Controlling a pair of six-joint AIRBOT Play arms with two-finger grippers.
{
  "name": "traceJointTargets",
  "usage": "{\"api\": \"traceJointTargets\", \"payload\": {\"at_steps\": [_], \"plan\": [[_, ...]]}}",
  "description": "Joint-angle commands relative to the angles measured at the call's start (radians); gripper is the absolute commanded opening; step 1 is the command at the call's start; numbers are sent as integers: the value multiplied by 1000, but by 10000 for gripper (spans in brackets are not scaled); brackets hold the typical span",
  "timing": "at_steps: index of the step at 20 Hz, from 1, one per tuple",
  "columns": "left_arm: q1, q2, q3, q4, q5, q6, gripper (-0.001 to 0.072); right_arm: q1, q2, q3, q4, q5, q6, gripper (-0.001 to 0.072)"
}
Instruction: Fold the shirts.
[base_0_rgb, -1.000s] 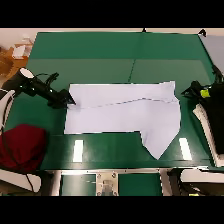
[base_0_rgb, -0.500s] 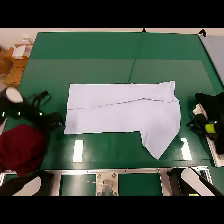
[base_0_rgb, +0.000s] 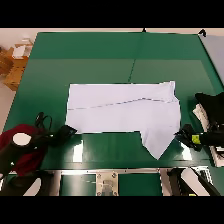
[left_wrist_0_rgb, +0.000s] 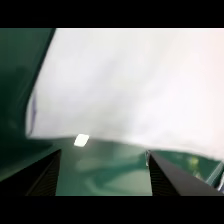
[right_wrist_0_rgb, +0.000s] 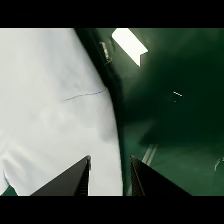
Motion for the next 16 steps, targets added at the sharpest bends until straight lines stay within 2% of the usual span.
{"api": "traceJointTargets", "payload": {"at_steps": [1,2,3,6,8,14,16], "plan": [[-154,13,-42,-186,339,-23,603,47,2,-37,100,-47,1,315],[-196,-1,-42,-206,389,-42,603,66,0,-50,115,-63,1,372],[-236,-32,-42,-229,423,-74,603,87,-3,-60,118,-77,2,378],[-312,-106,-42,-320,432,-77,603,104,-3,-67,117,-76,2,387],[-314,-105,-35,-326,423,-76,603,104,-3,-67,116,-68,1,421],[-313,-105,-8,-296,404,-54,602,103,-3,-63,25,-16,7,420],[-267,-98,2,-198,301,-27,602,103,-3,-63,-6,-15,10,420]]}}
